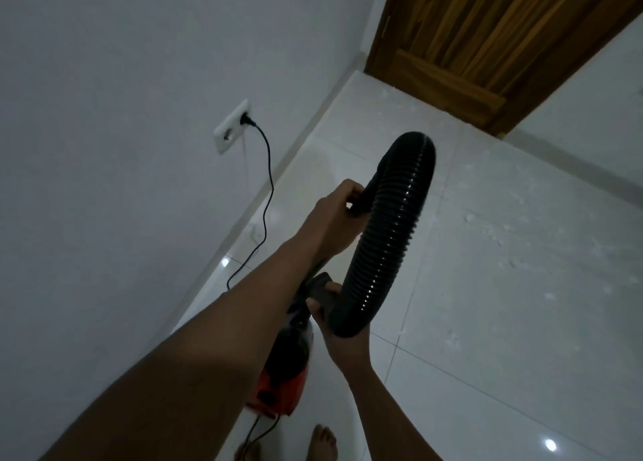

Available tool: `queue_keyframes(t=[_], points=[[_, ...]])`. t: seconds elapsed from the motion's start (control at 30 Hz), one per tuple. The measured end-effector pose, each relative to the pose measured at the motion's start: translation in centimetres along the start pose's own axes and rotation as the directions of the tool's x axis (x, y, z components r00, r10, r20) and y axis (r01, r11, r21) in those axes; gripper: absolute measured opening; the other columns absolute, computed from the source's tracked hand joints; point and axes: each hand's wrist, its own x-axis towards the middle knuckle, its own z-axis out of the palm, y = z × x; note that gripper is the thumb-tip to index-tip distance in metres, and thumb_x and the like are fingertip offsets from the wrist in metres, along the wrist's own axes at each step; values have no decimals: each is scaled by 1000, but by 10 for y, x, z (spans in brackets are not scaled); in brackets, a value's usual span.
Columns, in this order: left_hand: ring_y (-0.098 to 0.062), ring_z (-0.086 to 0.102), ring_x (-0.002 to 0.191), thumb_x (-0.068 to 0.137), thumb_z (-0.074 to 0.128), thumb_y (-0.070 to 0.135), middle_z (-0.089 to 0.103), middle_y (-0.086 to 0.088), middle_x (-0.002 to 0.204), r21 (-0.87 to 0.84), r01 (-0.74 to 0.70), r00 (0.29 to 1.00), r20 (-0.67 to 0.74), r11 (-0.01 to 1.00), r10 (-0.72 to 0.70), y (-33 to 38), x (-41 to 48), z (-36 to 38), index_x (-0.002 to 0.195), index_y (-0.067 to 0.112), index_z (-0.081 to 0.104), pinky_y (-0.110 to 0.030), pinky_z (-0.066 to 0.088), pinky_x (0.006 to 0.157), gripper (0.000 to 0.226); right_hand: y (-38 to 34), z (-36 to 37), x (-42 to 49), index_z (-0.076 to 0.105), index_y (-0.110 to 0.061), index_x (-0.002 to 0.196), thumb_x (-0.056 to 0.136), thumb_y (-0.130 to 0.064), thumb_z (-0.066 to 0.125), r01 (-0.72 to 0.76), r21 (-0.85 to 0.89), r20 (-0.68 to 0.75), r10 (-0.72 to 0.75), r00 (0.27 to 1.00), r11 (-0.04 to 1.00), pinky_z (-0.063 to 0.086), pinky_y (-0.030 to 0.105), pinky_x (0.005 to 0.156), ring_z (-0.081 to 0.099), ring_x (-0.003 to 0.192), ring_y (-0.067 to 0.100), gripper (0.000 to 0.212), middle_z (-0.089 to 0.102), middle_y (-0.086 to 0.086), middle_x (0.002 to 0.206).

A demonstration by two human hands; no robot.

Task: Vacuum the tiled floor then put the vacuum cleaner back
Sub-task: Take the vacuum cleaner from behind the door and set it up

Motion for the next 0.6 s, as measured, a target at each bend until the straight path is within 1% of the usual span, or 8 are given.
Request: queue_keyframes(t=[0.03,0.13,0.2,0.27,0.33,0.47,0.53,0.6], points=[[-3,57,76,93,62,33,58,17,91,13,-10,1000,5,1000,10,7,-1,-2,105,28,53,-33,48,71,16,-7,-2,-7,69,-24,104,84,1,83,-8,-2,-8,8,1000,1000,54,8,81,69,91,-8,35,75,-21,98],[-22,62,83,89,69,18,68,-5,102,121,-93,996,19,988,92,40,-6,-17,122,14,59,-43,54,83,35,-37,-13,-22,67,-30,108,83,-7,86,4,-3,-64,-5,998,1000,53,4,78,70,95,-10,40,72,-31,105],[-33,65,93,90,69,11,69,-17,105,189,-108,994,15,976,107,54,-6,-24,116,3,63,-47,52,88,29,-59,-17,-27,68,-35,105,81,-12,89,-64,9,-72,64,995,998,53,4,75,71,93,-9,39,73,-32,102],[-38,63,102,88,67,24,68,-19,107,225,-60,998,24,973,56,60,-8,-28,107,4,64,-50,50,92,27,-76,-22,-31,70,-35,101,79,-17,90,-107,30,-99,110,989,994,56,8,76,73,93,-4,35,75,-27,101],[-39,61,106,87,60,35,67,-14,109,297,9,999,47,955,-24,63,-11,-31,99,14,60,-52,50,93,24,-91,-24,-32,73,-23,101,78,-20,90,-126,54,-114,131,985,991,60,21,80,75,93,9,30,78,-12,99],[-32,65,96,95,63,17,69,-14,102,236,21,997,64,972,-37,67,-28,-30,93,13,59,-47,53,87,5,-127,-27,-54,68,-2,99,79,-23,88,-88,59,-89,93,992,994,61,54,81,69,88,36,35,70,17,92],[-24,61,81,94,65,10,67,-13,90,224,3,998,67,975,-19,66,-36,-30,89,9,59,-47,52,81,8,-143,-28,-62,66,-1,94,80,-25,88,-87,77,-108,95,990,993,60,56,76,68,83,39,35,68,20,88],[-18,57,77,94,67,9,64,-12,86,238,19,996,76,971,-38,66,-44,-32,94,6,63,-41,51,78,5,-159,-30,-70,67,-8,92,79,-31,87,-97,94,-133,109,985,991,62,48,74,68,81,33,33,69,13,85]])
